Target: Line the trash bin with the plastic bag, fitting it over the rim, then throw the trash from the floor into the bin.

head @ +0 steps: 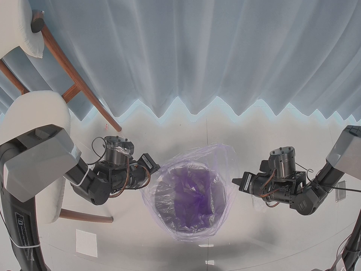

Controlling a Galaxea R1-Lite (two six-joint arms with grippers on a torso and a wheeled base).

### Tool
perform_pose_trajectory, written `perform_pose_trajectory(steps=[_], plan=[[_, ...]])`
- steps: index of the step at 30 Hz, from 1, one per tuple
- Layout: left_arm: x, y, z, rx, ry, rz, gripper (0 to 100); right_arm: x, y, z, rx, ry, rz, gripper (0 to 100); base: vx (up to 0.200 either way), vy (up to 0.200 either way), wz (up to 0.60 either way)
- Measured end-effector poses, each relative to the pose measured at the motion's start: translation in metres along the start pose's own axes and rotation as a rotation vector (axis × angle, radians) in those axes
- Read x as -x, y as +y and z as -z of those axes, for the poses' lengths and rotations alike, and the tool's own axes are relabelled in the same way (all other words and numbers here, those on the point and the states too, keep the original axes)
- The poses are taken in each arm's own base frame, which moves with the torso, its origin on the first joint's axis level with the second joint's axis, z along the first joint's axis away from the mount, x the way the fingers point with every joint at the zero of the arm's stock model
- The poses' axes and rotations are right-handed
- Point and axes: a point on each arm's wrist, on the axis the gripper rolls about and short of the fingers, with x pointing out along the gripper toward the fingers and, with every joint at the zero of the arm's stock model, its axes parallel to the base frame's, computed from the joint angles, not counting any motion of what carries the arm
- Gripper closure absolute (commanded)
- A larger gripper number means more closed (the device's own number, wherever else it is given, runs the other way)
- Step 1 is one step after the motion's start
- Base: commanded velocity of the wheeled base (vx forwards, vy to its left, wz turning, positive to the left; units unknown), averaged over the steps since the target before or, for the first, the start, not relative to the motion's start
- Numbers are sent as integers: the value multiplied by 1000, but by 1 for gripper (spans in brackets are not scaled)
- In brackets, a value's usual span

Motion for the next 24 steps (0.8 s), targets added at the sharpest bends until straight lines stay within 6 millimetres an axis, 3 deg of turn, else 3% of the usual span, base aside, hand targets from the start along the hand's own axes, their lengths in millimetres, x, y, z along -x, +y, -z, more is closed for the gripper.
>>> perform_pose_trajectory(steps=[14,24], plan=[[5,9,7,-15,1,-50,100,-12,-39,-12,-55,-55,92,100,0,0,0],[-2,19,10,-16,-44,-75,100,-38,-53,8,-42,-70,139,100,0,0,0]])
